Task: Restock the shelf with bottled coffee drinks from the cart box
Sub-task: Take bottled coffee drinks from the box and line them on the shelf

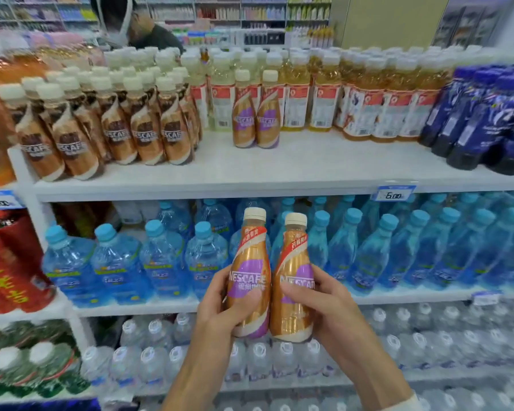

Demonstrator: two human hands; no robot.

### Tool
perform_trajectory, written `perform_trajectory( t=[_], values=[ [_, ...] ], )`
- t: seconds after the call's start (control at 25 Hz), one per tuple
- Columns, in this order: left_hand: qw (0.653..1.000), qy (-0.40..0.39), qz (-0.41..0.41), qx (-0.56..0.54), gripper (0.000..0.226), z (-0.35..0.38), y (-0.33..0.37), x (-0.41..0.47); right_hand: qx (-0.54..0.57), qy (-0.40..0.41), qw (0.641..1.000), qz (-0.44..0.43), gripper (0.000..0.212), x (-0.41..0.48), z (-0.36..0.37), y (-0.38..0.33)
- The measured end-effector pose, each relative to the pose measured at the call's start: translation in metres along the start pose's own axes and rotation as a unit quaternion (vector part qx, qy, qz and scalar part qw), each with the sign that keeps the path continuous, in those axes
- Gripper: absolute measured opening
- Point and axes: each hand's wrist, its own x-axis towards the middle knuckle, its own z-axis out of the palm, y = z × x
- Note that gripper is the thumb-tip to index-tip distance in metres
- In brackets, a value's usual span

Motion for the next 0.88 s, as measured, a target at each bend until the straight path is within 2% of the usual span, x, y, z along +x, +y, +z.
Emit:
perform_trajectory(
  t=[0.28,0.52,0.68,0.88],
  values=[
    [0.998,-0.040,0.040,0.030,0.067,0.010,0.036,0.077,-0.045,0.034,0.995,-0.077,0.050,0.056,0.006,-0.055],
    [0.991,-0.016,0.094,0.094,0.067,0.032,0.078,0.144,-0.049,0.076,0.984,-0.153,0.055,0.106,0.014,-0.109],
    [0.983,-0.011,0.131,0.130,0.062,0.061,0.095,0.192,-0.098,0.083,0.972,-0.199,0.045,0.143,0.005,-0.152],
    [0.967,-0.004,0.164,0.193,0.065,0.101,0.089,0.245,-0.162,0.067,0.961,-0.214,0.057,0.191,-0.031,-0.182]
  ],
)
